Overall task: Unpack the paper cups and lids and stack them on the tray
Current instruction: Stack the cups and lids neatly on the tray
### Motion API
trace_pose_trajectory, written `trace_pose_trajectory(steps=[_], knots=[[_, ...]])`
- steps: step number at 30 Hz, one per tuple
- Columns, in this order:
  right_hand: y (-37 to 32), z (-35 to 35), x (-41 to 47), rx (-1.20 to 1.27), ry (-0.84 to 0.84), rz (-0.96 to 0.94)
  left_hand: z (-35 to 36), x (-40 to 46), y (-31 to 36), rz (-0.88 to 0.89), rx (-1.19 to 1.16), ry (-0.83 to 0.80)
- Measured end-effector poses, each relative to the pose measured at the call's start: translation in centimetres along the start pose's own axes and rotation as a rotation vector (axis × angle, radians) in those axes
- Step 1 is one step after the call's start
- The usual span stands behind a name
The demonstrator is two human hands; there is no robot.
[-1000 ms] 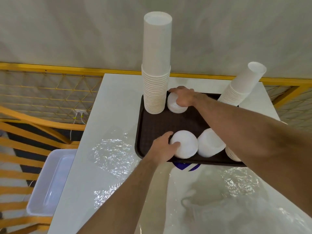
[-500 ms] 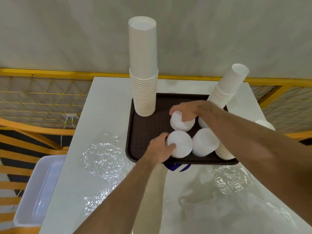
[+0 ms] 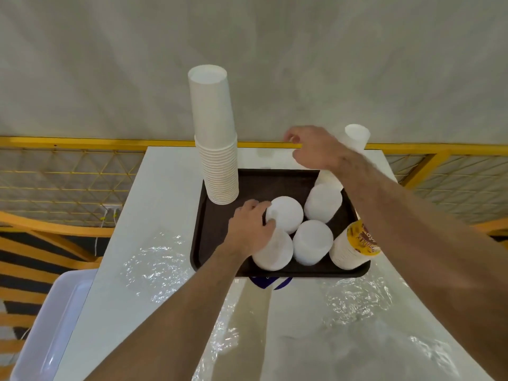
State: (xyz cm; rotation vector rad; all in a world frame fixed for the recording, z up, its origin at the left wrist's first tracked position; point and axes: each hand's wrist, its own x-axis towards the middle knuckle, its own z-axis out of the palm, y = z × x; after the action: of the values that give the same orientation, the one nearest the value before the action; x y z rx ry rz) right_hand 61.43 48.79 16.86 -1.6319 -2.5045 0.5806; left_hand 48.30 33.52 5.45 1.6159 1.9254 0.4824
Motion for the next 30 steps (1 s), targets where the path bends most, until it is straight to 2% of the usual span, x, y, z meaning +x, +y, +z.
trace_pose_trajectory(steps=[3,5,8,10,12,15,18,20,24,30], knots=[[2.3,-3.4,-0.2,-0.065,0.234,0.098,0.9,0.9,2.0,0.08,0.237,-0.115],[4.8,-4.3,-0.3,-0.036,0.305,0.227,1.6,1.4,2.7,0.084,0.322,-0.189],[8.1,-3.9,0.2,0.122,0.233,0.407,2.5,1.7,3.1,0.072,0.39,-0.259],[9.3,-3.1,0.4,0.251,0.149,0.439,2.7,1.8,3.2,0.051,0.376,-0.272],[9.8,-2.3,0.5,0.331,0.123,0.431,2.5,2.0,2.7,0.044,0.271,-0.178],[9.7,-2.0,0.8,0.363,0.133,0.403,0.9,2.2,1.0,-0.012,-0.058,0.139],[8.5,-1.6,1.2,0.382,0.08,0.342,-1.5,2.5,-2.2,-0.251,-0.302,0.411],[7.2,-0.9,1.6,0.369,0.051,0.276,-3.1,3.0,-4.3,-0.377,-0.386,0.503],[3.3,0.8,2.6,0.336,0.022,0.166,-5.0,4.9,-7.3,-0.455,-0.473,0.413],[-1.3,3.0,3.8,0.319,-0.029,0.053,-6.2,6.6,-8.4,-0.269,-0.556,0.281]])
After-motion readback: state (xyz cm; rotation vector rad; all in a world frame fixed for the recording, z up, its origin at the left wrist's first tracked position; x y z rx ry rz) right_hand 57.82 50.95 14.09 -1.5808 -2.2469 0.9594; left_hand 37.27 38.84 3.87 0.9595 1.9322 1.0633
